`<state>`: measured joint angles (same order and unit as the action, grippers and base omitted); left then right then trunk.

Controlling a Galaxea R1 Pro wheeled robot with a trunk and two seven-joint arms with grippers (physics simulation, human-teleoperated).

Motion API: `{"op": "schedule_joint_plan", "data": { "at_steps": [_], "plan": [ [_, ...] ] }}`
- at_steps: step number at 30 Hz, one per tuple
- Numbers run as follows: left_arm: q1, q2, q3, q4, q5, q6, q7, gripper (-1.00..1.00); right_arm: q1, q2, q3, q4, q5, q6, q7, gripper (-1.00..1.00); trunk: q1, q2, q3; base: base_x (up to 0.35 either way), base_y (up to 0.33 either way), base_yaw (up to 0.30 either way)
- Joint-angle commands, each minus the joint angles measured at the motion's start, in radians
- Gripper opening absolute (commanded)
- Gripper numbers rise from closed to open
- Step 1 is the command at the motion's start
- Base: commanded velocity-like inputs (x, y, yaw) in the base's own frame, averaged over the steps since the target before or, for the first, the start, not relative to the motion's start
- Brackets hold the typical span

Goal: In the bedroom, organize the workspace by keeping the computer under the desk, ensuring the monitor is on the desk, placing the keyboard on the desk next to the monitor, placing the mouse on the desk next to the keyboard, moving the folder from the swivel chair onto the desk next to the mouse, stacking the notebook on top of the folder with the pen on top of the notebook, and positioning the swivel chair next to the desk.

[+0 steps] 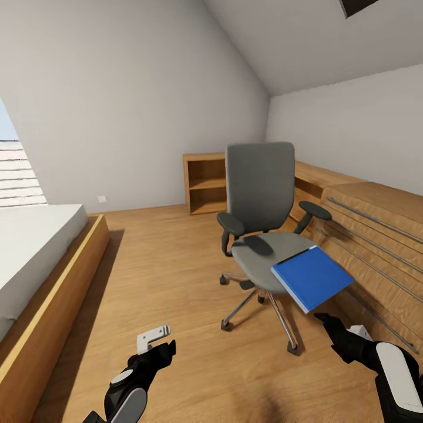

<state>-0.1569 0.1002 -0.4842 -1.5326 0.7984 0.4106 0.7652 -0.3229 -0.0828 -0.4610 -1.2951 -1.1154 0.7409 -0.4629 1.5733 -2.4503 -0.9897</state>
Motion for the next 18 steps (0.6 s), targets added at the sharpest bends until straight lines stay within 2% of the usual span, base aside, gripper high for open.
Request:
{"op": "schedule_joint_plan", "data": {
  "at_steps": [1, 7, 18],
  "plan": [
    [-0.001, 0.001, -0.002, -0.001, 0.005, 0.002, 0.008, 1.0, -0.001, 0.0, -0.001, -0.001, -0.011, 0.002, -0.01, 1.0, 0.004, -0.008, -0.004, 0.0, 0.0, 0.0],
    [-0.001, 0.0, -0.003, 0.005, 0.005, 0.002, 0.008, 1.0, -0.001, 0.0, -0.001, -0.001, -0.011, 0.002, -0.01, 1.0, 0.027, -0.05, -0.023, 0.0, 0.0, 0.0],
    [-0.001, -0.006, -0.005, 0.012, 0.005, 0.002, 0.007, 1.0, -0.001, 0.0, -0.001, -0.001, 0.001, 0.002, -0.01, 1.0, 0.032, -0.052, -0.066, 0.0, 0.0, 0.0]
  ]
}}
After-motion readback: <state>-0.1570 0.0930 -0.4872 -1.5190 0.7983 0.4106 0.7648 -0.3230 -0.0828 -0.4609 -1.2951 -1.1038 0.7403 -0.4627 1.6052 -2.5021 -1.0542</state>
